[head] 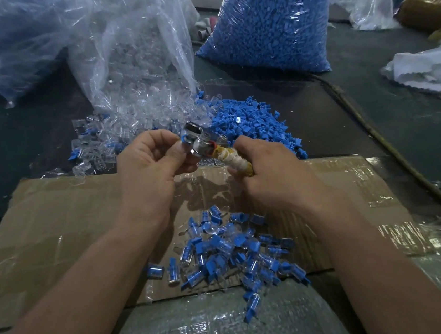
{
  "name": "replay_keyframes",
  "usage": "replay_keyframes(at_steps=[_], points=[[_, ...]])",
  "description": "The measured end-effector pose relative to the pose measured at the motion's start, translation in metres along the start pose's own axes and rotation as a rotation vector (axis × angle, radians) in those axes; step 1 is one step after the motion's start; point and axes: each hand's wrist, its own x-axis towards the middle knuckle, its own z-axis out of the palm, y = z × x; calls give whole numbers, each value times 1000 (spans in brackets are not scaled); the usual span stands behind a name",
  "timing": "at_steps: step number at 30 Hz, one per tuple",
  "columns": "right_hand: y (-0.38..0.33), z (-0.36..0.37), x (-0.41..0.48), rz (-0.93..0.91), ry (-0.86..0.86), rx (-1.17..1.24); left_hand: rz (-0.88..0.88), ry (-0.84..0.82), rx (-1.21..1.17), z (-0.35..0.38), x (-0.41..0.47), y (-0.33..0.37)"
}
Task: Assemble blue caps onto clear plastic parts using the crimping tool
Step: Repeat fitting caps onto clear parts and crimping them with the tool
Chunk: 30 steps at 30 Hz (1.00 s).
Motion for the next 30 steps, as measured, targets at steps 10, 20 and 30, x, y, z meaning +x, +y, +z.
replay_keyframes(at_steps=[10, 20, 30], points=[[-1, 6, -2, -6, 74, 23, -3, 33, 20, 0, -1, 2], [21, -7, 0, 28, 63, 63, -27, -115, 44, -16, 4, 16], [19, -5, 0, 58, -135, 39, -99, -792, 389, -7, -7, 16]])
